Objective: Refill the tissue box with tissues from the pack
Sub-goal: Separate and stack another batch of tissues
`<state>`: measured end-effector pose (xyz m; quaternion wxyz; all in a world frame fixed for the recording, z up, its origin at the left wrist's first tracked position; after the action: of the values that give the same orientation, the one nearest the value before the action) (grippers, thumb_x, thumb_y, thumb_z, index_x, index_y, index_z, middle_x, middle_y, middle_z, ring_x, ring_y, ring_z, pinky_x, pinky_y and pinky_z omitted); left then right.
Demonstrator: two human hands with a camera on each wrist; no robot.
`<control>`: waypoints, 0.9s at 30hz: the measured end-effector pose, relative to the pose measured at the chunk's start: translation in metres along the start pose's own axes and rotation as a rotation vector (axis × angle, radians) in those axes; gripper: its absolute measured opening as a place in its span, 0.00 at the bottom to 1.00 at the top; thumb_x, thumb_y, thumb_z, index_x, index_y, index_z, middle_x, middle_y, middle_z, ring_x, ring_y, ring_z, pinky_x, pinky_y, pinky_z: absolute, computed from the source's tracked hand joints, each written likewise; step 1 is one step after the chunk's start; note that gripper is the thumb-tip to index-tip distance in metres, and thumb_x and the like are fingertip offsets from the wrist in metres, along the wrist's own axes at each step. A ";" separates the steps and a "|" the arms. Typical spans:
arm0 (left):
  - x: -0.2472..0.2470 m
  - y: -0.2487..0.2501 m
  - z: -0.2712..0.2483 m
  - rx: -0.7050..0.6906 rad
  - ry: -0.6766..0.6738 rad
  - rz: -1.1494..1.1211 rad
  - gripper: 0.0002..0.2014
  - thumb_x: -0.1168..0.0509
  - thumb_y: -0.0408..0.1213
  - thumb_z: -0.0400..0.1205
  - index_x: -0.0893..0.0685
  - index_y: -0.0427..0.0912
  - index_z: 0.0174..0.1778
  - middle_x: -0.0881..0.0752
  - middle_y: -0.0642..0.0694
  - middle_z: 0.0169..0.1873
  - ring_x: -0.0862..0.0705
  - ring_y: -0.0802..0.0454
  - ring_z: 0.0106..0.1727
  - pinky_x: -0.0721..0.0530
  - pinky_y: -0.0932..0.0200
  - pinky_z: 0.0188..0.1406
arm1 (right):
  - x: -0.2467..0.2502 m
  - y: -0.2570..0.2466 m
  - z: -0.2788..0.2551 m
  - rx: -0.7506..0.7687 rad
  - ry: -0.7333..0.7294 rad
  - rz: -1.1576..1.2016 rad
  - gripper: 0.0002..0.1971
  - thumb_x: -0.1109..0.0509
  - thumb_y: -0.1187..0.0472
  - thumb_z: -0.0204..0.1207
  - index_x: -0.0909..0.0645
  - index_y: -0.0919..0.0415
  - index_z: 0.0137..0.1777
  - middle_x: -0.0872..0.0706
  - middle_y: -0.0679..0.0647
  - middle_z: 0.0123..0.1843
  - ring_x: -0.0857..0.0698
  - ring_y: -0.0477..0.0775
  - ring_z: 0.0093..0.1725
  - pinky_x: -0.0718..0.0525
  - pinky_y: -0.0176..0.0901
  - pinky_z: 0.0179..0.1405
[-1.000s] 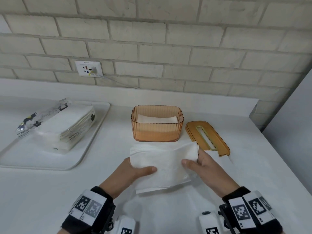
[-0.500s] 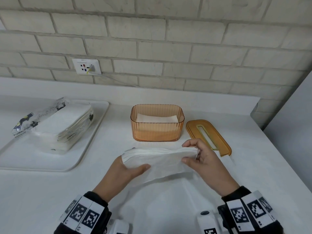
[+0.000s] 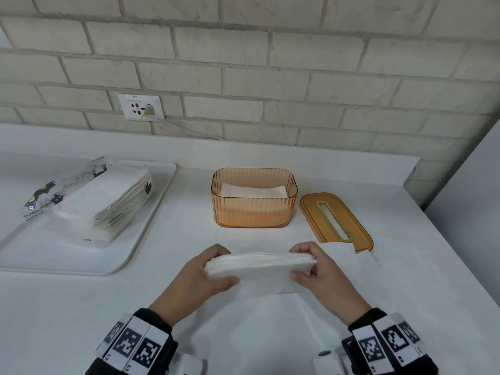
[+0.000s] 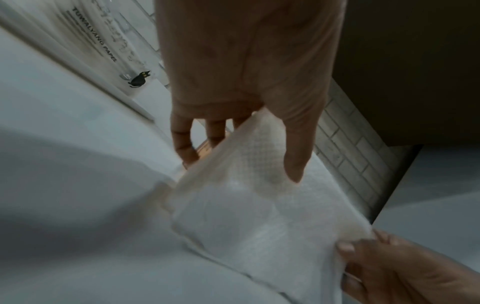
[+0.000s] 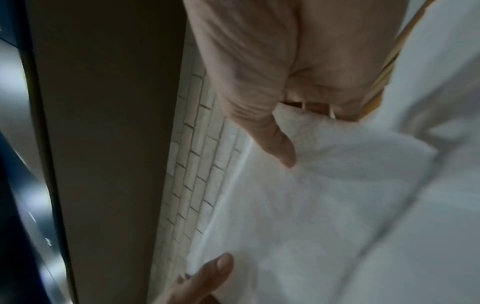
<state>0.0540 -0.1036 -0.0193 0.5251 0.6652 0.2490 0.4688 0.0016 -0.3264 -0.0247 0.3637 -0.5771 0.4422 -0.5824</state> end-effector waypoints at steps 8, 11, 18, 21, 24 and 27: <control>0.005 0.003 0.001 0.026 0.060 -0.140 0.10 0.25 0.47 0.73 0.14 0.50 0.47 0.09 0.51 0.43 0.11 0.56 0.45 0.16 0.59 0.53 | 0.001 -0.006 0.003 -0.053 0.024 0.100 0.11 0.30 0.66 0.76 0.22 0.49 0.53 0.12 0.44 0.50 0.14 0.40 0.51 0.17 0.30 0.49; 0.000 0.006 -0.008 0.187 -0.107 -0.333 0.23 0.24 0.52 0.70 0.13 0.46 0.57 0.09 0.49 0.53 0.11 0.50 0.55 0.16 0.50 0.60 | 0.013 -0.019 -0.001 -0.084 0.014 0.146 0.11 0.30 0.65 0.75 0.19 0.49 0.54 0.09 0.47 0.51 0.11 0.46 0.52 0.15 0.41 0.55; -0.016 0.024 -0.002 0.243 -0.347 -0.443 0.26 0.29 0.55 0.67 0.17 0.49 0.60 0.11 0.48 0.50 0.13 0.52 0.47 0.19 0.56 0.49 | 0.020 -0.063 0.001 0.048 -0.185 -0.160 0.11 0.27 0.61 0.74 0.18 0.46 0.53 0.12 0.35 0.52 0.17 0.27 0.52 0.25 0.19 0.48; -0.035 0.033 0.000 0.250 -0.393 -0.332 0.22 0.29 0.47 0.73 0.17 0.50 0.63 0.10 0.50 0.56 0.11 0.49 0.57 0.14 0.50 0.58 | 0.015 -0.070 0.005 0.069 -0.106 -0.125 0.12 0.25 0.58 0.71 0.18 0.46 0.53 0.14 0.37 0.53 0.18 0.28 0.54 0.23 0.24 0.51; -0.034 0.026 0.005 0.299 -0.251 -0.433 0.18 0.30 0.44 0.76 0.15 0.45 0.61 0.10 0.45 0.55 0.12 0.44 0.57 0.17 0.44 0.63 | 0.021 -0.059 0.001 -0.001 0.057 0.104 0.14 0.26 0.55 0.72 0.20 0.44 0.57 0.12 0.45 0.56 0.15 0.47 0.60 0.18 0.47 0.63; -0.029 0.021 0.007 0.293 -0.087 -0.633 0.15 0.34 0.40 0.81 0.17 0.43 0.63 0.10 0.44 0.56 0.12 0.44 0.58 0.16 0.46 0.60 | 0.016 -0.040 -0.016 -0.158 0.048 0.178 0.28 0.34 0.41 0.69 0.30 0.45 0.70 0.14 0.44 0.58 0.15 0.47 0.59 0.18 0.50 0.63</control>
<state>0.0445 -0.1379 -0.0100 0.5533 0.6428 0.4849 0.2134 -0.0118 -0.3261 0.0196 0.3566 -0.5486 0.5445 -0.5247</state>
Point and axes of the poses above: each hand's wrist, its own z-axis towards the middle knuckle, its own x-axis out of the back of the hand, y = z × x, the point moved 5 cm from there along z, towards the middle knuckle
